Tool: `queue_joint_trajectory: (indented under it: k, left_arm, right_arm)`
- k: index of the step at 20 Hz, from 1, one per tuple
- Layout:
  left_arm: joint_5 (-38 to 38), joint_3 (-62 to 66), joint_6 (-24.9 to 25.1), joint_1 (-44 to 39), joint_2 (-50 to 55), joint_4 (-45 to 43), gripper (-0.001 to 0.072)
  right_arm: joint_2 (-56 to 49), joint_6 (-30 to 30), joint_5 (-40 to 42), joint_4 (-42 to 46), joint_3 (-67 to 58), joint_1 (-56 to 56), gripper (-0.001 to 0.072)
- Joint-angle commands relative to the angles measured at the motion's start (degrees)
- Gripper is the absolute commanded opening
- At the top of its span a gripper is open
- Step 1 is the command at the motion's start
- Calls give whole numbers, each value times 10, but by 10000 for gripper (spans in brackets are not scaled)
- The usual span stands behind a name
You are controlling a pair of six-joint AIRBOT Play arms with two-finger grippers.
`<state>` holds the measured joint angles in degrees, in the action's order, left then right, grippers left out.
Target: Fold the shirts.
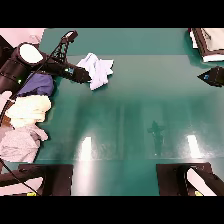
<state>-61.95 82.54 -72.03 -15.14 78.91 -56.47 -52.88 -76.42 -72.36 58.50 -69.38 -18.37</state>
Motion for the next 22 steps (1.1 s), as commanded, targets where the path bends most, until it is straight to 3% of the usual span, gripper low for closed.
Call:
queue_joint_trajectory:
  k: [1,13,19,20,21,22]
  left_arm:
    - [-1,0,0,0,1,0,24]
    - [0,0,0,0,1,5,24]
    - [10,0,1,0,1,33,24]
    - [28,0,0,0,3,25,147]
    - [52,-1,-1,0,8,11,504]
    - [75,-1,-15,0,18,-7,561]
  right_arm:
    - [1,0,1,-1,2,0,17]
    - [0,-1,20,-2,37,0,17]
    - [0,-3,67,-66,37,0,17]
    - [0,-3,76,-76,37,-1,17]
    - [0,-3,82,-83,37,-1,17]
    - [0,-3,78,-92,37,0,17]
